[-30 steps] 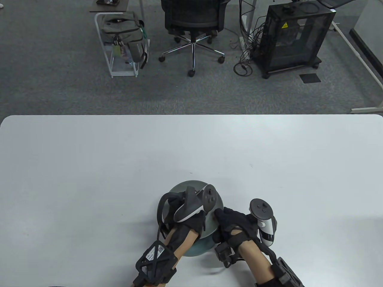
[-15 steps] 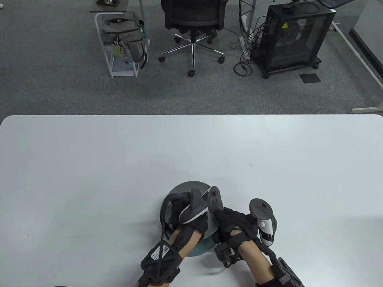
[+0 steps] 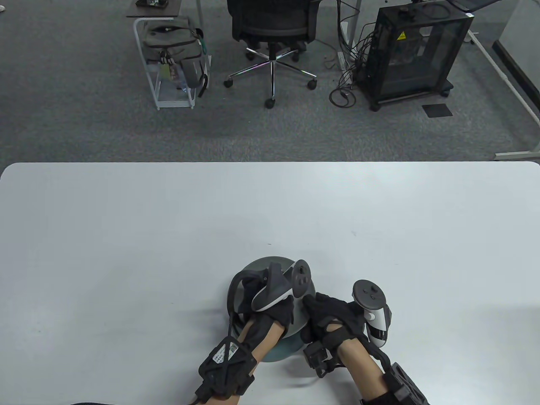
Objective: Pick raisins with hand pinch into plate
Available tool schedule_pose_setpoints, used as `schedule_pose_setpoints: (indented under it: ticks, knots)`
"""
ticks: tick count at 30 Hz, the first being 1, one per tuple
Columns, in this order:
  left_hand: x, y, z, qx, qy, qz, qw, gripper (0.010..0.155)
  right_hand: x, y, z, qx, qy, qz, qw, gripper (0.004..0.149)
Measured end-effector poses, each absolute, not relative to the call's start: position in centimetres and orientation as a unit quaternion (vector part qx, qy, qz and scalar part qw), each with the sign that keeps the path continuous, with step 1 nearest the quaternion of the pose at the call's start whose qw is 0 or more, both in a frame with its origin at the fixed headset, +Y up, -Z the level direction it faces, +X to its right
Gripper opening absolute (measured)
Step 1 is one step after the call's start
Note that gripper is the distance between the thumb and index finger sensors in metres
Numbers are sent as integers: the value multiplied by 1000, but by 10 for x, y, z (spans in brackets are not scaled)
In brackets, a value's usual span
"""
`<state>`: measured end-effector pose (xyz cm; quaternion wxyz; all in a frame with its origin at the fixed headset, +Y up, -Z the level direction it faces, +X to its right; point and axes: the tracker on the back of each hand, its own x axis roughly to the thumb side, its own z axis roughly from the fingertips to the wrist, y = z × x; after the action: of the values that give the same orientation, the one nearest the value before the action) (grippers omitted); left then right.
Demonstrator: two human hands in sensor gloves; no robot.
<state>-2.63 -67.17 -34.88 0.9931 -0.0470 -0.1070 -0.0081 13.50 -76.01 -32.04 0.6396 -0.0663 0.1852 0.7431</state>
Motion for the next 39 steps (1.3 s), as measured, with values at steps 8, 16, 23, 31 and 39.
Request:
schedule_pose_setpoints:
  ticks: [8,16,23,31,39]
  knots:
    - [-28,-667,-343,-32,-112,9,993,42,136,-760,-320,-82,182,749,632,53]
    - [-30,-641,-330,-7,-127,9,992,43,153,-762,-327,-109,167,736,647,53]
    - [-36,-627,-322,-1,-138,20,990,42,175,-766,-333,-142,151,717,666,53]
    - [-45,-637,-328,-21,-139,50,989,42,208,-770,-342,-181,123,693,687,53]
    - [-36,-665,-344,-68,-142,26,987,42,239,-765,-344,-218,74,680,696,53]
